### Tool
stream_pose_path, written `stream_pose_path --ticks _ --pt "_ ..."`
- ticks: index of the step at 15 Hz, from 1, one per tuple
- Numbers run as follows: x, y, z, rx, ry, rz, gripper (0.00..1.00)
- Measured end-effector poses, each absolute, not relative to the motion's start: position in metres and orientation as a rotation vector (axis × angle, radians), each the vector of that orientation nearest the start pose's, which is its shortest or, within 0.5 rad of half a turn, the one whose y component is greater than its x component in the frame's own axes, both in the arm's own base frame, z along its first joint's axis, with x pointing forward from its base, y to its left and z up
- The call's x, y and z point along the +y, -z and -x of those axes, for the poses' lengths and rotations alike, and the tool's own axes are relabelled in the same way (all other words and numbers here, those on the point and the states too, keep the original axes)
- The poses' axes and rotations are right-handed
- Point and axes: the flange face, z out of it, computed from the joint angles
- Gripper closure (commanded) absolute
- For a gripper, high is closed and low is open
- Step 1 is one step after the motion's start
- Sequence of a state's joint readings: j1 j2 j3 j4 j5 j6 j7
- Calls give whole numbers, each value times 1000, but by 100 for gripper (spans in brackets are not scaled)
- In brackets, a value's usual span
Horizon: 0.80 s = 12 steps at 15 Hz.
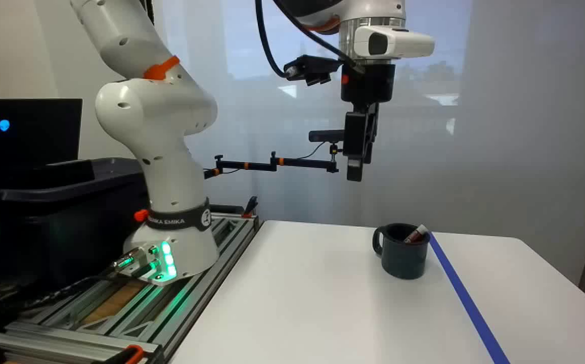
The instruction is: Take the marker out of the mug.
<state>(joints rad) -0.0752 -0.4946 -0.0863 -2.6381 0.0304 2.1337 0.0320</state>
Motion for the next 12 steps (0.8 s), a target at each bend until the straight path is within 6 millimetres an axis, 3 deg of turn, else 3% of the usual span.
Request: stream_pose_path --ticks 7,12 --pt "-58 -403 -373 306 -12 3059 0" --pt "-32 -386 -380 20 -14 2922 0"
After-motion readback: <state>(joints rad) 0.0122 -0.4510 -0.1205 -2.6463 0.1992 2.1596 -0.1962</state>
